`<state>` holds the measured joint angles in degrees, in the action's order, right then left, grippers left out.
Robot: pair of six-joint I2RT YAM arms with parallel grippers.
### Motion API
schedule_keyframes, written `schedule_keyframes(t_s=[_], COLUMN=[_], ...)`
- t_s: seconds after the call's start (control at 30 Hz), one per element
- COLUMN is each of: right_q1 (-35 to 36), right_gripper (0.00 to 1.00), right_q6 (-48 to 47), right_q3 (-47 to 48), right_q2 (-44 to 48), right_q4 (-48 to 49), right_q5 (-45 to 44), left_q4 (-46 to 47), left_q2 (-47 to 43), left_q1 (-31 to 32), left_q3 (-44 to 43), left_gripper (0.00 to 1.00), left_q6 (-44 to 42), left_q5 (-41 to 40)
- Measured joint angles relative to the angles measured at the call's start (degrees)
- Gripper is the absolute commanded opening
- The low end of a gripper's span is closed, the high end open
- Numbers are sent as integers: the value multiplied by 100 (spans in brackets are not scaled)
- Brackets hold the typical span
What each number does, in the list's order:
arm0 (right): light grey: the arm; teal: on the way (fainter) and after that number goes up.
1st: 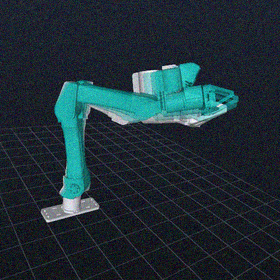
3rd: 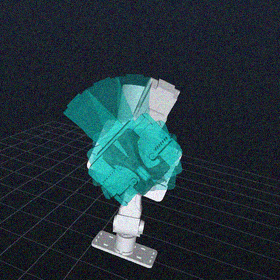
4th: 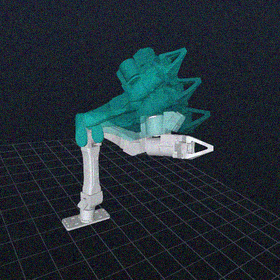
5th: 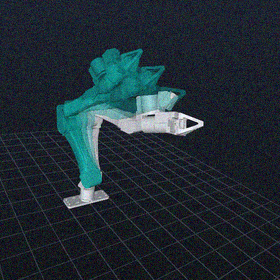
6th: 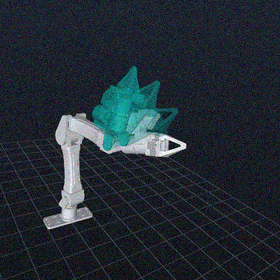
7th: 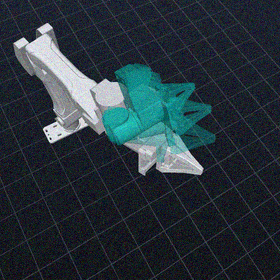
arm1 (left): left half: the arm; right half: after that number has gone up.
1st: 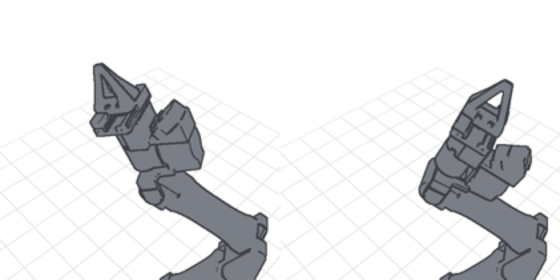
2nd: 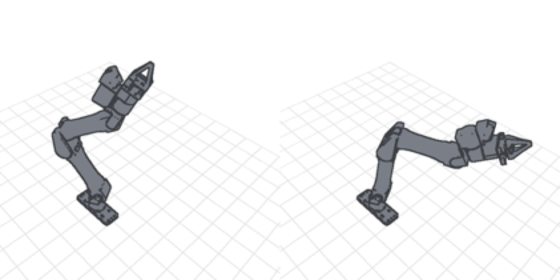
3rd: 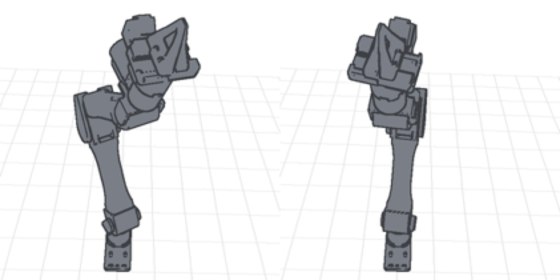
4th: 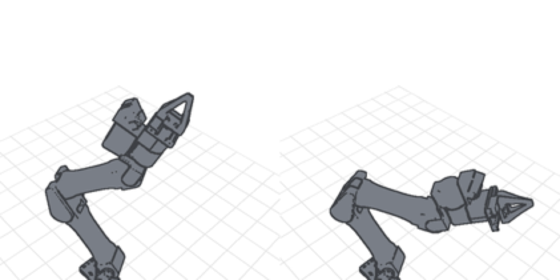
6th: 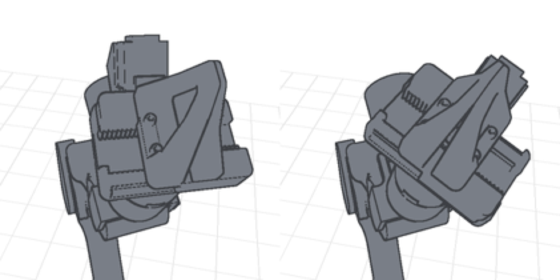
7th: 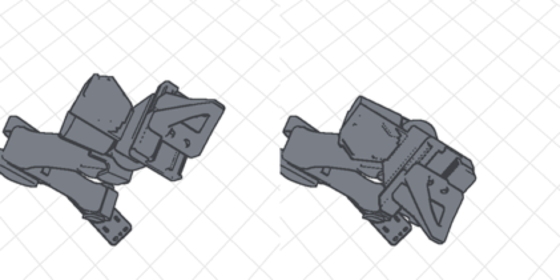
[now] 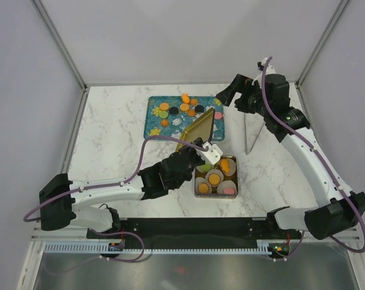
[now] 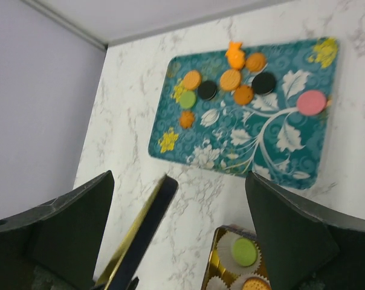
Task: Pack the cookies
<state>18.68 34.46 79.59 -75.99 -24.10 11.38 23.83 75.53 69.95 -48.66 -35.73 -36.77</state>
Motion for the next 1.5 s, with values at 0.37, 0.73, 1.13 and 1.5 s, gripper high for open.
schedule_keyframes(t_s=[0.37,0.73,1.13,1.5], right_q1=[-236,-271,-271,-271], right_gripper=[98,98,98,98], right_q6=[-323,-428,-404,-317], right_q3=[-411,-1751,-3110,-3558], right_q2=[511,1447,1884,2048], right_q4=[-87,-358,-348,-92], right_q5=[-1187,-1235,-876,-822], left_q4=[-2135,-328,2232,3265], left_q2=[-490,-151,1029,2015], left_q1=[-1248,-2188,-2188,-2188], left_q3=[-872,769,1436,1432], left_gripper=[2,2,6,11], left_q6=[4572,8870,10607,11097], left_q5=[2981,5136,5657,5700])
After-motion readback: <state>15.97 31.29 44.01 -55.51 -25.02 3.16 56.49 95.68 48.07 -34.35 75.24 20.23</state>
